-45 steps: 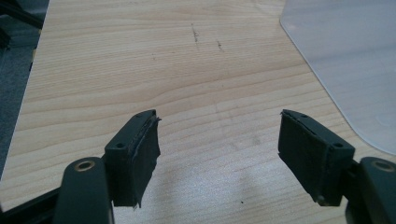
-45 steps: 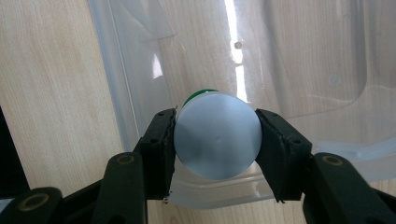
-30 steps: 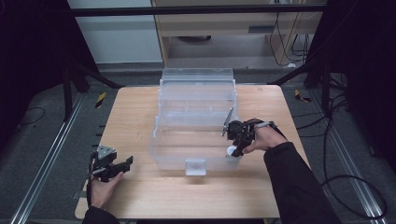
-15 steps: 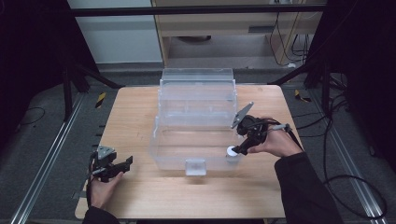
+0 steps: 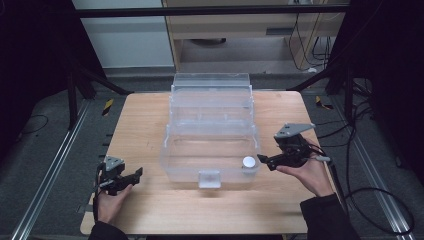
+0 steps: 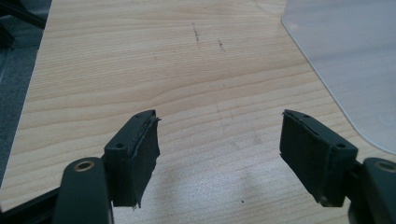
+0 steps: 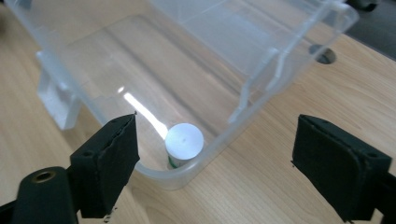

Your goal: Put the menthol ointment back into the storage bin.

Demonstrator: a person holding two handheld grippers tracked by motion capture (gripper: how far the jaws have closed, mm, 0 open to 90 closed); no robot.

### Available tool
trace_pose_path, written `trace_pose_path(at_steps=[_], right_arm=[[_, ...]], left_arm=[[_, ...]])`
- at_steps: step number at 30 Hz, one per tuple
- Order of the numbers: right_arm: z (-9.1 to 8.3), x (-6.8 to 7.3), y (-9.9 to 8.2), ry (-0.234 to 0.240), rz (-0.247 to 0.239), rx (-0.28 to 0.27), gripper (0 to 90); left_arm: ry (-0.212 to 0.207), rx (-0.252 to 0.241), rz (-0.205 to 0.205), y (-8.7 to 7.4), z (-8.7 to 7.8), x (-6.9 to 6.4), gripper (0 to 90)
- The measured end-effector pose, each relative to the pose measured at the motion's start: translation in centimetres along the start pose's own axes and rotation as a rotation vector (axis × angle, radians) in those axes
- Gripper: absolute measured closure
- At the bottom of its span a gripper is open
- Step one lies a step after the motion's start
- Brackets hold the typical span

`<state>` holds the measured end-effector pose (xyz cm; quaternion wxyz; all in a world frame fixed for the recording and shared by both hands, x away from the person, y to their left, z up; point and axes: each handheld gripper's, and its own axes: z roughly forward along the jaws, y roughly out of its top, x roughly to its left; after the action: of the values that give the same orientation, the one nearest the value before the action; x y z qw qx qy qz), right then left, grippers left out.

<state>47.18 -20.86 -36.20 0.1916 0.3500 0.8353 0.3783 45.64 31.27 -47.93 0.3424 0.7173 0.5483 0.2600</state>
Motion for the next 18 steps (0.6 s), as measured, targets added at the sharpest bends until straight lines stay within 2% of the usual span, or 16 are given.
trace_pose_path(at_steps=[1,2,4,6,9,11,12,13,15,16,18], right_arm=[[-0.1,-0.1,-0.5,-0.007,0.017,-0.010,13.5],[-0.3,-0.3,-1.7,-0.020,0.047,-0.037,13.4],[-0.3,-0.3,-2.2,-0.021,0.062,-0.043,13.3],[-0.4,-0.5,-3.8,-0.044,0.089,-0.070,13.0],[-0.4,-0.7,-4.7,-0.064,0.117,-0.101,13.0],[-0.3,-1.1,-5.2,-0.088,0.138,-0.117,11.8],[-0.3,-1.3,-6.0,-0.124,0.178,-0.158,11.5],[-0.3,-1.3,-6.0,-0.124,0.178,-0.158,11.5],[0.2,-1.6,-7.6,-0.143,0.200,-0.150,10.7],[0.2,-1.6,-7.6,-0.143,0.200,-0.150,10.7],[0.5,-1.9,-8.8,-0.161,0.216,-0.132,10.2]], left_arm=[[0.001,-0.001,0.001,0.0,0.0,0.0,27.6],[0.002,0.000,0.001,0.0,0.0,0.0,27.6],[0.003,0.000,0.001,0.0,0.0,0.0,27.5],[0.003,0.000,0.002,0.0,0.0,0.0,27.5],[0.003,-0.001,0.003,0.0,0.1,0.0,27.5],[0.004,-0.002,0.003,0.0,0.0,-0.1,27.5],[0.004,-0.006,0.001,-0.1,0.0,0.0,27.7],[0.004,-0.008,-0.001,-0.1,0.0,0.0,27.7],[0.008,-0.008,-0.006,-0.2,-0.1,0.2,28.0],[0.008,-0.008,-0.006,-0.2,-0.1,0.2,28.0],[0.009,-0.013,-0.010,-0.2,-0.1,0.4,28.1]])
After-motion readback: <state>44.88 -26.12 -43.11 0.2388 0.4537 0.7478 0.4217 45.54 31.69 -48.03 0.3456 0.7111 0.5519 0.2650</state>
